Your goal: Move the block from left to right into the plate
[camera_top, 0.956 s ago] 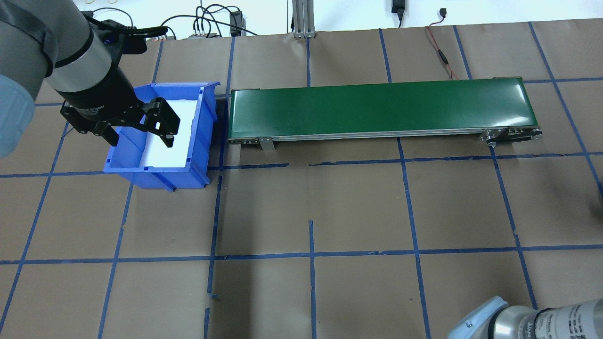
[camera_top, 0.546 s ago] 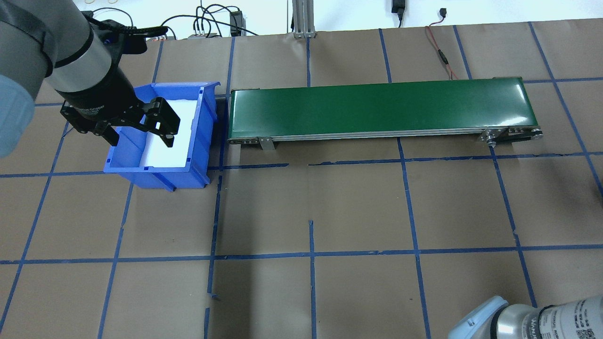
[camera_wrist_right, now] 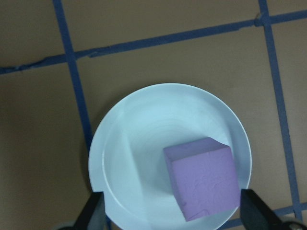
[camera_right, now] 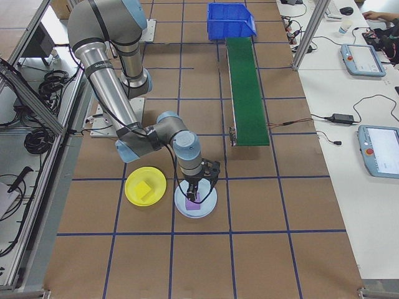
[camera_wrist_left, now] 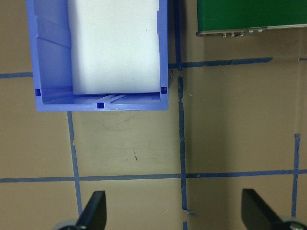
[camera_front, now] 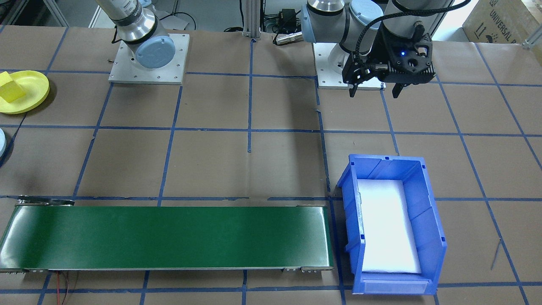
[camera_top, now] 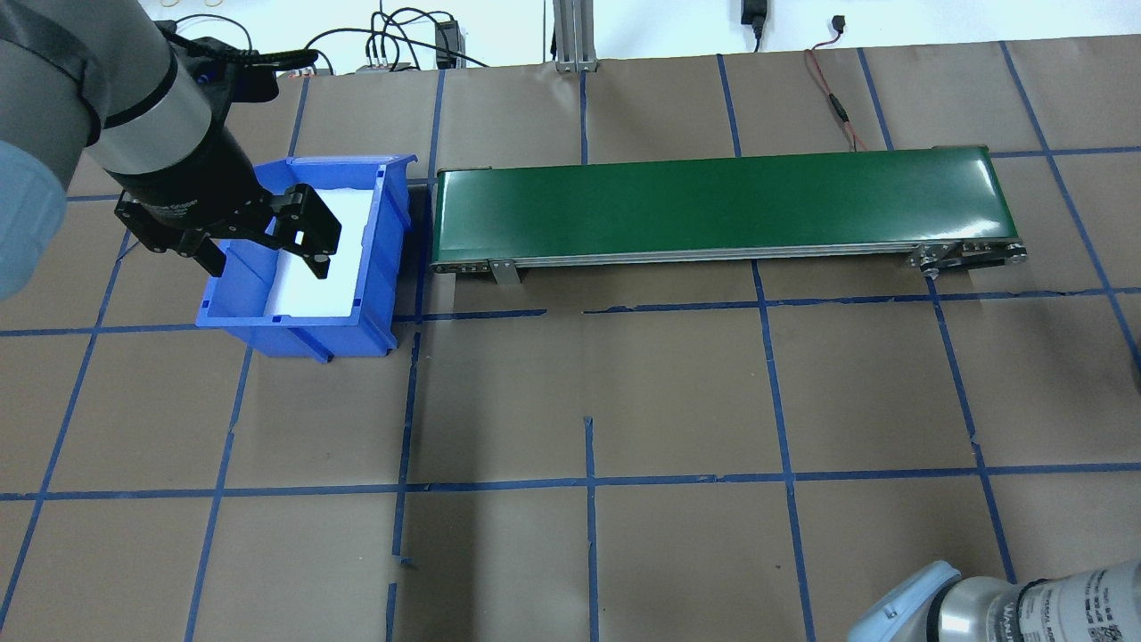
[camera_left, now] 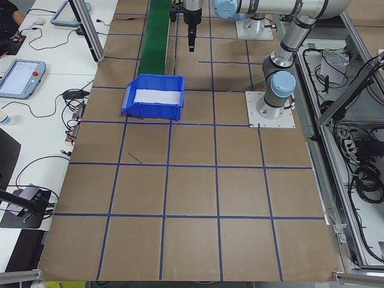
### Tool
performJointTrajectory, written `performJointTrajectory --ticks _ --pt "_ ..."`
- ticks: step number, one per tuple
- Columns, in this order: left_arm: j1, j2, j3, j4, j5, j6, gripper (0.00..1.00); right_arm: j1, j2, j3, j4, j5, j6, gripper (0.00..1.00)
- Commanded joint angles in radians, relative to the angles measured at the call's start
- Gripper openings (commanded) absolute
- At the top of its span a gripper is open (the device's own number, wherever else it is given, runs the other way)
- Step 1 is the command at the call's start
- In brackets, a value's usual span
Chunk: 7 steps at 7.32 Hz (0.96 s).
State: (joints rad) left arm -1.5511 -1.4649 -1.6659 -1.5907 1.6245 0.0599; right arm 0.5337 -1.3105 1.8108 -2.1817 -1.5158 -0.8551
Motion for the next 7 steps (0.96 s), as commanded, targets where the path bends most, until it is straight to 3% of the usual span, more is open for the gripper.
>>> performJointTrajectory --ticks 1,2,3,4,5,7 --pt "-0.001 0.0 0.0 0.0 0.0 0.0 1.0 0.125 -0.157 -0.01 0.243 -0.007 0.173 1.0" --pt "-0.001 0.0 0.0 0.0 0.0 0.0 1.0 0.238 -0.235 -0.024 0.302 -0.014 0.308 1.0" --pt "-0.001 0.0 0.0 0.0 0.0 0.0 1.0 0.375 -0.3 -0.043 0.404 -0.102 0.396 1.0" --pt "-0.001 0.0 0.0 0.0 0.0 0.001 1.0 0.484 -0.346 -0.08 0.528 -0.113 0.521 1.0" --pt "-0.001 0.0 0.0 0.0 0.0 0.002 1.0 0.606 -0.367 -0.137 0.645 -0.109 0.647 1.0" --pt "-0.001 0.0 0.0 0.0 0.0 0.002 1.0 0.844 -0.353 -0.27 0.735 -0.107 0.799 1.0"
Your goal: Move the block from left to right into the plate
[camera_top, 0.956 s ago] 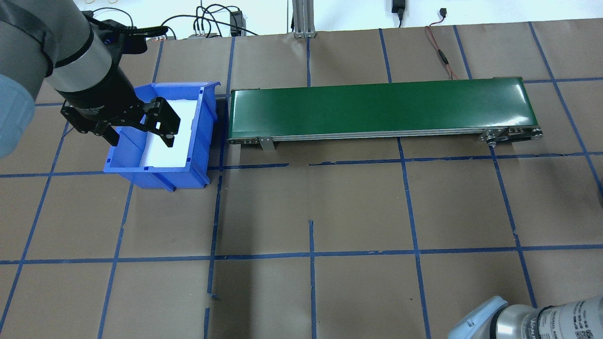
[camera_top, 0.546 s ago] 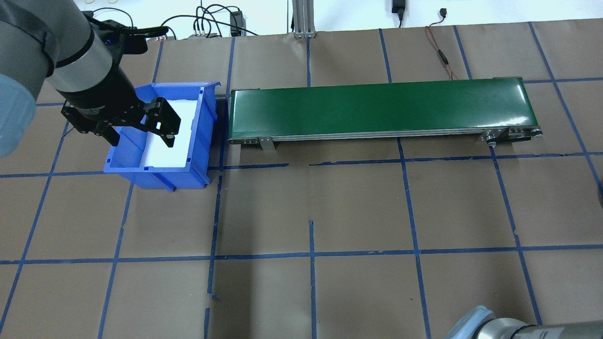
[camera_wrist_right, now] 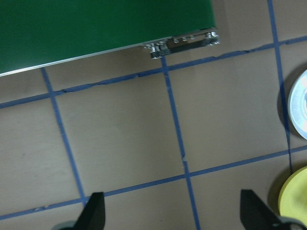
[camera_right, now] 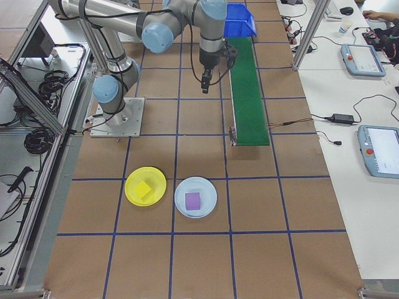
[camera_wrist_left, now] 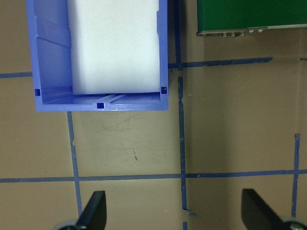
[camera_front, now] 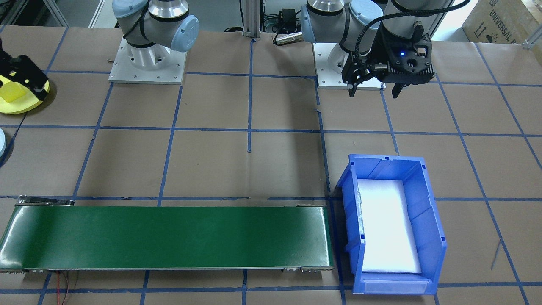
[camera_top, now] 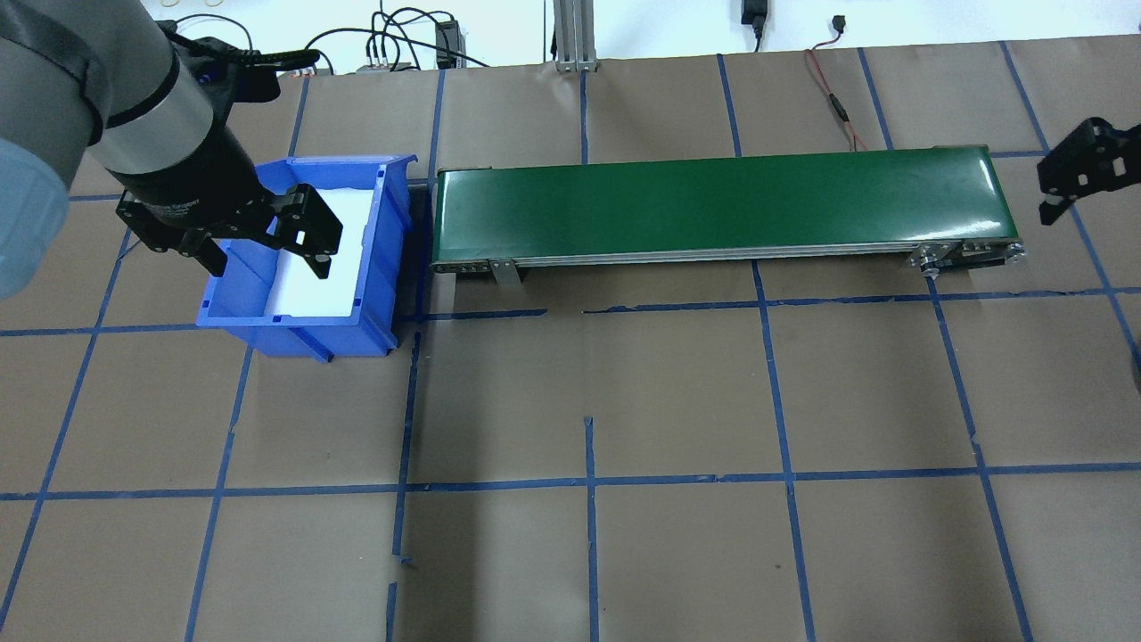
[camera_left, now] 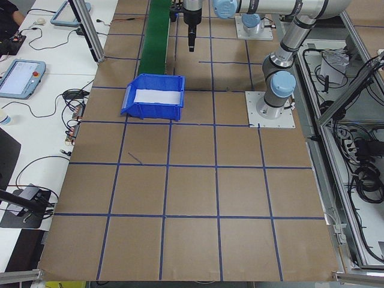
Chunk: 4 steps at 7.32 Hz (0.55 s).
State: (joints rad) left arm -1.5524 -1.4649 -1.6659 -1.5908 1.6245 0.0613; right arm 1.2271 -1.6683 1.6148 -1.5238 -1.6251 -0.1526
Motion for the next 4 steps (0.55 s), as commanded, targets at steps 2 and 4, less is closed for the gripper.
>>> performJointTrajectory --ticks 2,4 --pt "0.0 0.0 0.0 0.0 0.0 0.0 1.0 0.343 -0.007 -0.127 0.161 0.007 0.198 1.0" --pt "0.002 0.0 0.0 0.0 0.0 0.0 1.0 0.358 0.011 -0.115 0.179 0.052 0.176 1.0"
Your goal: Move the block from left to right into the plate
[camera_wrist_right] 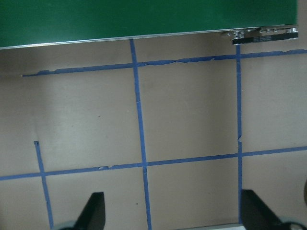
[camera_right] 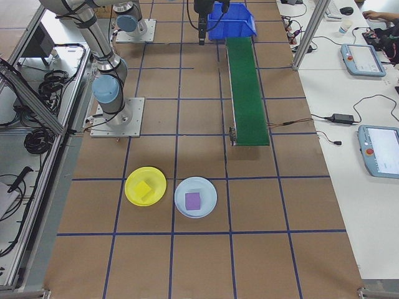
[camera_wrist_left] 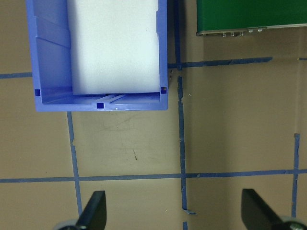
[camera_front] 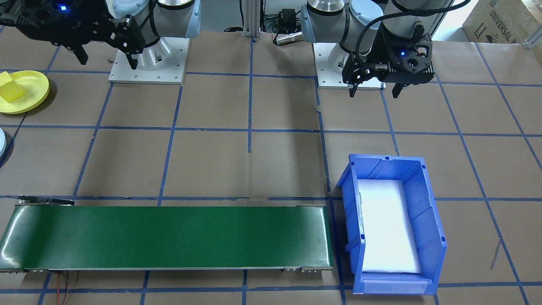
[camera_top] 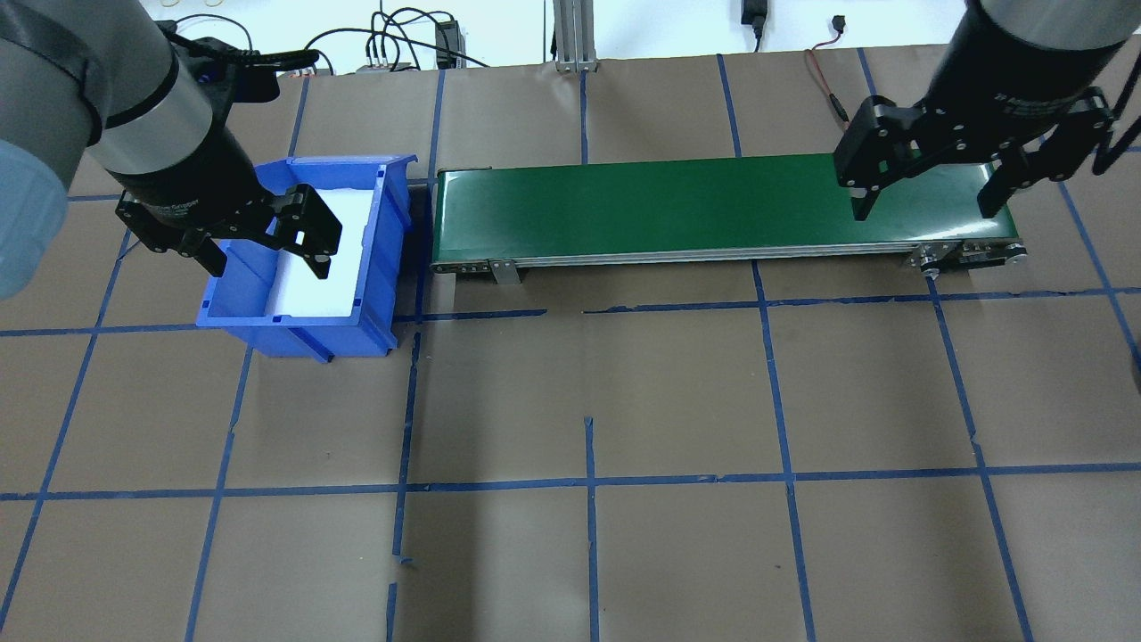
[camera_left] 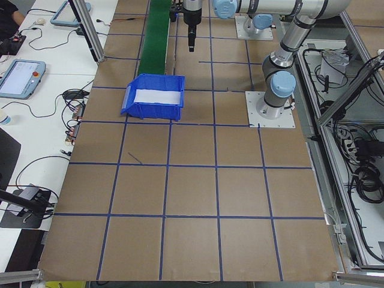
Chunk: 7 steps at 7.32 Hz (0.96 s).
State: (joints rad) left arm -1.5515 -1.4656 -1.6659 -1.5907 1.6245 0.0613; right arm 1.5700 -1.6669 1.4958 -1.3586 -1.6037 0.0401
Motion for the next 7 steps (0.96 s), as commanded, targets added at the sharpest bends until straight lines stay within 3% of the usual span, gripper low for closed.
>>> performJointTrajectory --ticks 1,4,7 --pt "0.001 0.001 0.0 0.0 0.0 0.002 1.0 0.009 0.012 0.02 0.006 0.033 -0.088 1.0" --pt "-0.001 0.001 0.0 0.0 0.0 0.003 1.0 0.018 0.009 0.027 0.006 0.031 -0.077 1.0" --pt "0.001 0.001 0.0 0.0 0.0 0.005 1.0 0.016 0.01 0.038 -0.077 0.005 -0.052 1.0"
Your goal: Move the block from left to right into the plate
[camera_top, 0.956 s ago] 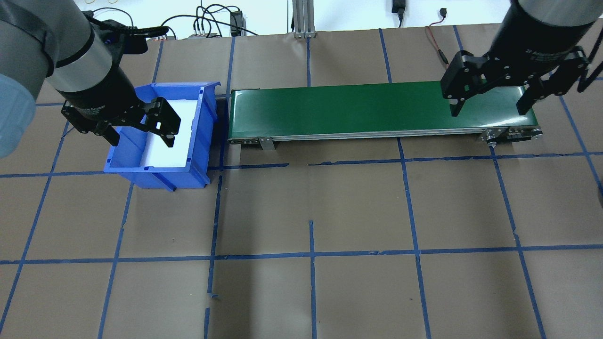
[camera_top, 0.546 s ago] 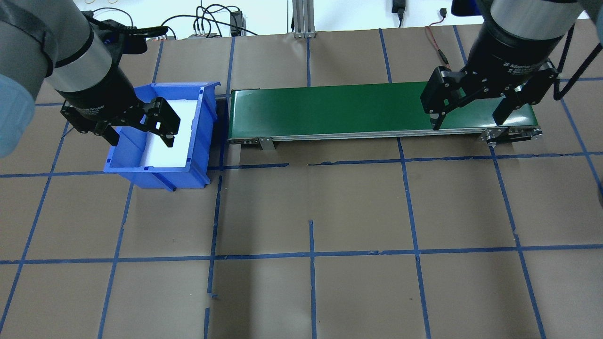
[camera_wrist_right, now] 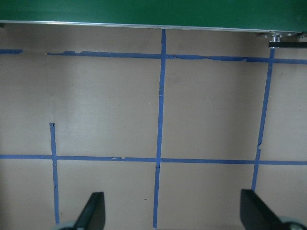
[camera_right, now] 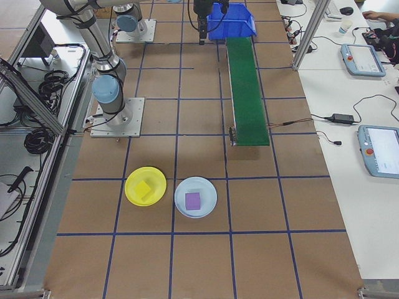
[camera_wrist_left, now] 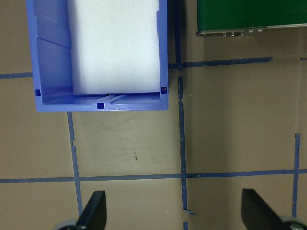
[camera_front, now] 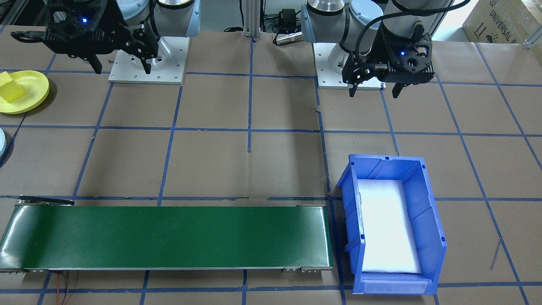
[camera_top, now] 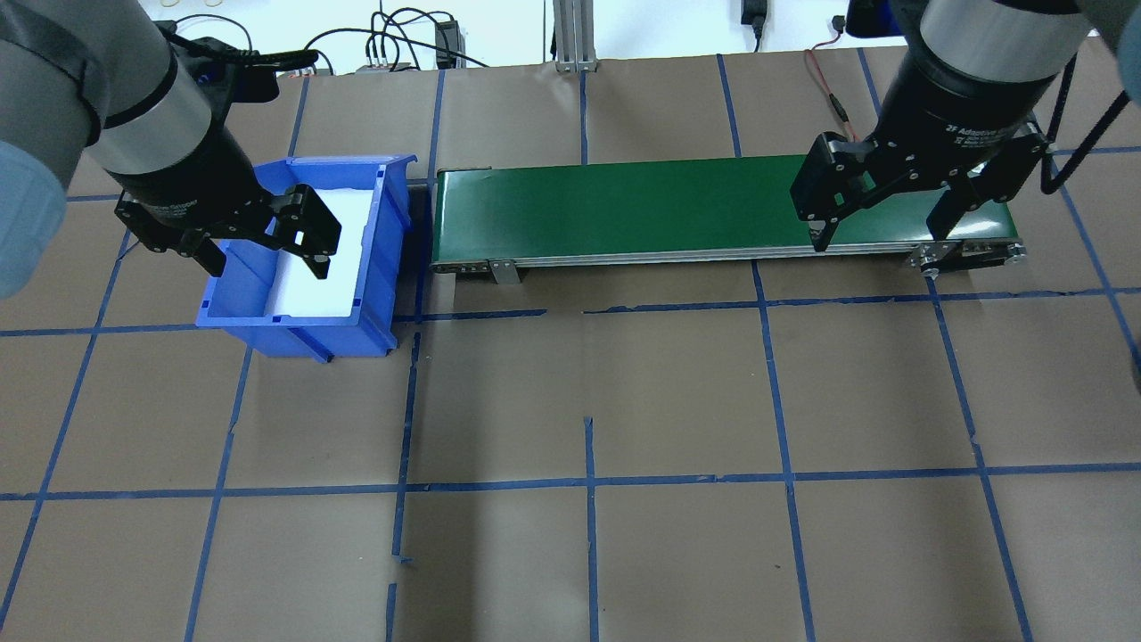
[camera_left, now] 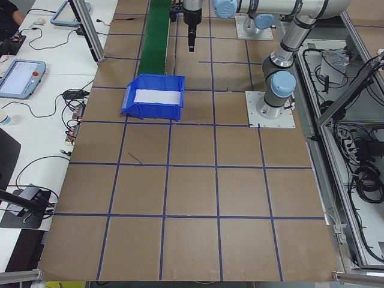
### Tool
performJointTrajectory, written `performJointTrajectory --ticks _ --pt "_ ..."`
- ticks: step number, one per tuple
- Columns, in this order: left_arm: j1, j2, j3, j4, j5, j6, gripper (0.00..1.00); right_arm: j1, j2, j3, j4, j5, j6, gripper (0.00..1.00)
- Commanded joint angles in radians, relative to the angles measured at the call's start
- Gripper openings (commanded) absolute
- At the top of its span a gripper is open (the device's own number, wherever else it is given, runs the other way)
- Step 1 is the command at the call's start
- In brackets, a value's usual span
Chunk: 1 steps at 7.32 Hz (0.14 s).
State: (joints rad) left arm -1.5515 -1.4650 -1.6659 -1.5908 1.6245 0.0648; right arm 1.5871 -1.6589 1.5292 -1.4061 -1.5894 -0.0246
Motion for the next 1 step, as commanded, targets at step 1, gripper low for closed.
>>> performJointTrajectory --ticks 1 --pt "0.001 0.0 0.0 0.0 0.0 0.0 1.0 0.002 0.005 0.006 -0.031 -0.004 0.011 1.0"
